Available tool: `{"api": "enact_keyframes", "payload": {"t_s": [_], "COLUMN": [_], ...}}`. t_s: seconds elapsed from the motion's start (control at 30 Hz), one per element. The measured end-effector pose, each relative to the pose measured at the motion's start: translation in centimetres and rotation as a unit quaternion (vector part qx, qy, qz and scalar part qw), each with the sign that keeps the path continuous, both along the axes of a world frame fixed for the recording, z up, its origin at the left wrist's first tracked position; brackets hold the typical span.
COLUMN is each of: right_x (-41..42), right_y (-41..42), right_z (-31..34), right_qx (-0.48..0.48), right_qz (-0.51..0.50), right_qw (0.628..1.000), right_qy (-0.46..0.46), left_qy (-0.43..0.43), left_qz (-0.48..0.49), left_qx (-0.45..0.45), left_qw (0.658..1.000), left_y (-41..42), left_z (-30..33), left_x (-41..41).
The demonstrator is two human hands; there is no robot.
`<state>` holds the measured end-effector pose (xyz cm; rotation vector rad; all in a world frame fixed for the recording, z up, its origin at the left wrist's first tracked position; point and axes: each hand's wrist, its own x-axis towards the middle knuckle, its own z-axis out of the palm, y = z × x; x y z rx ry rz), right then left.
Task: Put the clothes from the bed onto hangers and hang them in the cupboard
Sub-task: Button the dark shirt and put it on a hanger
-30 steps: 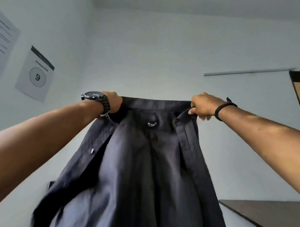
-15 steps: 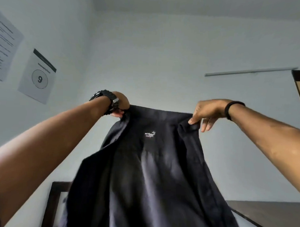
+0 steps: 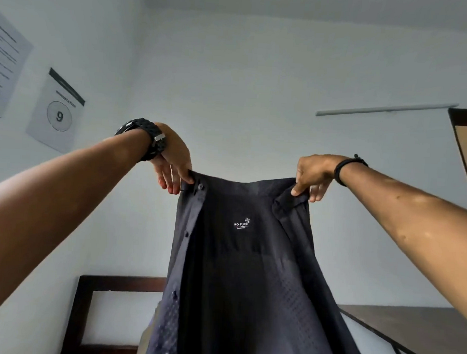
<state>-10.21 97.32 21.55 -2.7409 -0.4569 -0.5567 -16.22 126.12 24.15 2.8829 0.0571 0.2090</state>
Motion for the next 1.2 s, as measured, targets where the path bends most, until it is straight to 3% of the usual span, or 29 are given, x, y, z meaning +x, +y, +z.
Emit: {"api": "enact_keyframes", "payload": {"t_s": [0.13, 0.27, 0.43, 0.6, 0.67, 0.77, 0.87, 1.0, 1.13, 1.2], "right_x": [-1.2, -3.3, -5.2, -3.9, -2.6, 0.6, 4.7, 9.9, 13.9, 15.2], "right_y": [0.1, -0.3, -0.3, 0.8, 1.5, 3.0, 4.9, 7.1, 8.6, 9.2], "right_z": [-0.3, 0.6, 2.9, 4.0, 2.5, -2.6, -10.8, -23.0, -34.2, -37.8], "right_qx": [0.030, 0.137, 0.284, 0.412, 0.421, 0.363, 0.301, 0.269, 0.168, 0.131], "right_qz": [0.091, 0.240, 0.357, 0.371, 0.363, 0.330, 0.291, 0.232, 0.116, 0.071], "right_qw": [0.994, 0.957, 0.890, 0.831, 0.831, 0.868, 0.883, 0.872, 0.907, 0.921], "right_qy": [0.050, 0.090, 0.008, -0.049, -0.017, 0.083, 0.212, 0.336, 0.369, 0.360], "left_qy": [-0.051, -0.115, -0.211, -0.240, -0.204, -0.102, 0.038, 0.201, 0.267, 0.257], "left_qz": [-0.052, -0.117, -0.184, -0.225, -0.209, -0.146, -0.081, -0.013, -0.004, 0.004], "left_qx": [-0.066, -0.116, -0.158, -0.210, -0.219, -0.208, -0.152, -0.139, -0.022, 0.001], "left_qw": [0.995, 0.980, 0.947, 0.920, 0.931, 0.962, 0.984, 0.970, 0.964, 0.966], "left_y": [-0.9, -1.9, -1.6, -0.5, 0.3, 1.9, 3.1, 4.8, 6.3, 6.3], "left_z": [0.2, 1.4, 5.0, 6.3, 4.9, 0.1, -8.4, -22.3, -34.6, -38.6], "left_x": [-1.8, -3.4, -5.7, -6.5, -5.4, -1.7, 4.0, 11.3, 16.2, 18.0]}}
